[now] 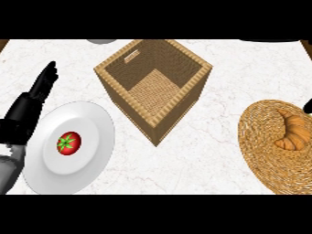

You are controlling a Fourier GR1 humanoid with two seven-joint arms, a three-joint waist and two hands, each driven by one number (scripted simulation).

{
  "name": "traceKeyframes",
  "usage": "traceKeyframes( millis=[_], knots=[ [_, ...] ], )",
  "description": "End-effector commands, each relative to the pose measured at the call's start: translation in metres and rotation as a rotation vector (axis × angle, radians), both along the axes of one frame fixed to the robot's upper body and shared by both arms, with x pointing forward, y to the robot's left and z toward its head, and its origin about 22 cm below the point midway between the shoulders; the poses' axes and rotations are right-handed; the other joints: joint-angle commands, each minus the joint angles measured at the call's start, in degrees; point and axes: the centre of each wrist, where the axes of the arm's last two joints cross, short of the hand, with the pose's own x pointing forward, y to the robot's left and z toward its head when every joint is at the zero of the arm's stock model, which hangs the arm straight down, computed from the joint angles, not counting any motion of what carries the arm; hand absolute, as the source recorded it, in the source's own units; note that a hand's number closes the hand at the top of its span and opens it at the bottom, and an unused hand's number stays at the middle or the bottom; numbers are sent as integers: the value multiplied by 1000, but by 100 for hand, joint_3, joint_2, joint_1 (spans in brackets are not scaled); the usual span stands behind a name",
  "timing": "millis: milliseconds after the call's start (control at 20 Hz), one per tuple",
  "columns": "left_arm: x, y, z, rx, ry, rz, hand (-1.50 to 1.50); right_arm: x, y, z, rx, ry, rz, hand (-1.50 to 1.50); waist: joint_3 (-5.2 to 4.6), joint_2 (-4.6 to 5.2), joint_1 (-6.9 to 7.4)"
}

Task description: Pick the croissant from the placemat and place it in the basket

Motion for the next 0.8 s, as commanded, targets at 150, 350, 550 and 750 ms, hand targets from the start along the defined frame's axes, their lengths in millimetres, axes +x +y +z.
traceKeyframes(
  millis=[150, 350, 550, 750],
  knots=[
    [0, 9, 7, 8, -13, 2, 0, 15, -6, 44, -84, 262, 37, -150, 26, 12, 52],
    [2, -2, 3, 5, -16, 5, 0, 18, -41, 27, -80, 305, 10, -150, 36, 24, 1],
    [-16, 13, 1, 1, 4, -8, 0, 17, -30, -12, -109, 343, 28, -150, 36, 9, -15],
    [-1, -14, 14, -10, 2, -26, 0, 36, -27, -42, -127, 351, 29, -150, 41, 44, 53]
  ],
)
